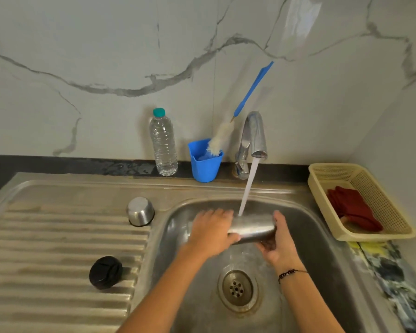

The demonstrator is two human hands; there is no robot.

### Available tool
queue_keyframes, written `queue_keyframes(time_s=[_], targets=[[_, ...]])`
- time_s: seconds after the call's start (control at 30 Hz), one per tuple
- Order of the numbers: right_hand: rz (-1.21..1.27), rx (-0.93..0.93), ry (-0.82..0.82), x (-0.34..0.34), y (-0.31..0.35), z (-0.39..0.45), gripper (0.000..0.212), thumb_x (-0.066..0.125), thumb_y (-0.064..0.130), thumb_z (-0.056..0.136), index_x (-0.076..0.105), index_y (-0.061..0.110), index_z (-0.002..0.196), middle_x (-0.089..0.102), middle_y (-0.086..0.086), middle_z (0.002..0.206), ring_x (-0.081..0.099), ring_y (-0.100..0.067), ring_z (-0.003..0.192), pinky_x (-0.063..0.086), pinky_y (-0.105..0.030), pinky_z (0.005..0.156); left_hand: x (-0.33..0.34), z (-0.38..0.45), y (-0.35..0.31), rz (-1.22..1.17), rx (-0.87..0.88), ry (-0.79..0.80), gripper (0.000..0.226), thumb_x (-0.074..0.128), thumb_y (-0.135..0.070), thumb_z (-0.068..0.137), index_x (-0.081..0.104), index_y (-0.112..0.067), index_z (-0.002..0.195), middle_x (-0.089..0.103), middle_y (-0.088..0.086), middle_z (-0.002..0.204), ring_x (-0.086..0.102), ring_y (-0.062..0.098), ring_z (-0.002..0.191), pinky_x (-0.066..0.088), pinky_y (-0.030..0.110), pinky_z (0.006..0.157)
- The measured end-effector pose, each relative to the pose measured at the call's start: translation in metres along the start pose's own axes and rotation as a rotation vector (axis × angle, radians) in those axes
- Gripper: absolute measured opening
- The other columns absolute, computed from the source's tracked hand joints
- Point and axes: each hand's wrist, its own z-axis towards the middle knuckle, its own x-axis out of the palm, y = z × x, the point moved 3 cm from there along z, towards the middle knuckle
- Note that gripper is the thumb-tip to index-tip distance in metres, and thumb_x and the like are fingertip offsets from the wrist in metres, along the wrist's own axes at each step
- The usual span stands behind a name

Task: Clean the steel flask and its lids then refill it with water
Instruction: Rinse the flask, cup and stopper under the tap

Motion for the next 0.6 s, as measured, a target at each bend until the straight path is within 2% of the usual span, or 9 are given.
queue_keyframes(time_s=[0.1, 0.2, 0.3, 0.37, 0.43, 0.5, 0.6], targets=[[-0.567, -0.306, 0.176, 0.029, 0.007, -0.020, 0.034, 0.072, 0.031, 0.077, 0.060, 0.010, 0.101, 0.066, -0.010, 0.094, 0.065, -0.023, 0.088, 0.056, -0.036, 0.076, 0.047, -0.025, 0.015, -0.368, -0.205, 0.119, 0.067, 0.060, -0.046, 0.087, 0.034, -0.019, 0.142, 0.049, 0.003, 0.136, 0.051, 0.020, 0.119, 0.043, 0.029, 0.095], [-1.086, -0.561, 0.248, 0.058, 0.006, -0.038, 0.020, 0.074, 0.035, 0.073, 0.063, 0.025, 0.086, 0.066, 0.005, 0.080, 0.064, -0.011, 0.076, 0.056, -0.028, 0.074, 0.063, -0.030, 0.012, -0.552, -0.320, 0.177, 0.063, 0.065, -0.041, 0.085, 0.037, -0.017, 0.136, 0.054, 0.001, 0.131, 0.054, 0.018, 0.117, 0.043, 0.026, 0.091], [-1.124, -0.818, 0.205, 0.069, 0.023, -0.058, 0.020, 0.071, 0.037, 0.075, 0.060, 0.026, 0.087, 0.062, 0.009, 0.074, 0.060, -0.008, 0.070, 0.051, -0.021, 0.068, 0.054, -0.024, 0.000, -0.622, -0.334, -0.027, 0.053, 0.066, -0.037, 0.086, 0.041, -0.016, 0.129, 0.057, -0.005, 0.116, 0.058, 0.016, 0.110, 0.045, 0.023, 0.084], [-1.128, -1.015, 0.169, 0.070, 0.027, -0.064, 0.022, 0.069, 0.036, 0.078, 0.057, 0.026, 0.094, 0.060, 0.013, 0.076, 0.058, -0.003, 0.069, 0.048, -0.016, 0.065, 0.051, -0.019, -0.004, -0.653, -0.321, -0.130, 0.058, 0.067, -0.035, 0.086, 0.037, -0.019, 0.134, 0.058, -0.006, 0.120, 0.060, 0.014, 0.110, 0.047, 0.023, 0.088], [-1.217, -0.973, 0.215, 0.070, 0.018, -0.064, 0.024, 0.070, 0.034, 0.078, 0.056, 0.029, 0.098, 0.063, 0.012, 0.080, 0.061, -0.003, 0.070, 0.051, -0.018, 0.067, 0.061, -0.019, -0.003, -0.692, -0.333, -0.064, 0.057, 0.066, -0.033, 0.087, 0.038, -0.019, 0.135, 0.060, -0.002, 0.125, 0.061, 0.015, 0.111, 0.050, 0.027, 0.092], [-1.278, -0.941, 0.223, 0.062, 0.010, -0.063, 0.022, 0.071, 0.034, 0.078, 0.055, 0.033, 0.093, 0.064, 0.013, 0.079, 0.062, -0.006, 0.071, 0.054, -0.022, 0.070, 0.068, -0.023, -0.004, -0.677, -0.317, -0.024, 0.051, 0.065, -0.035, 0.088, 0.043, -0.018, 0.130, 0.062, 0.000, 0.123, 0.061, 0.015, 0.112, 0.049, 0.025, 0.090], [-1.118, -1.211, 0.067, 0.060, 0.024, -0.073, 0.029, 0.071, 0.035, 0.079, 0.054, 0.030, 0.101, 0.057, 0.020, 0.079, 0.056, 0.003, 0.071, 0.048, -0.015, 0.068, 0.062, -0.020, -0.011, -0.790, -0.208, -0.165, 0.070, 0.065, -0.037, 0.084, 0.029, -0.029, 0.143, 0.055, -0.013, 0.129, 0.056, 0.003, 0.115, 0.047, 0.023, 0.095]])
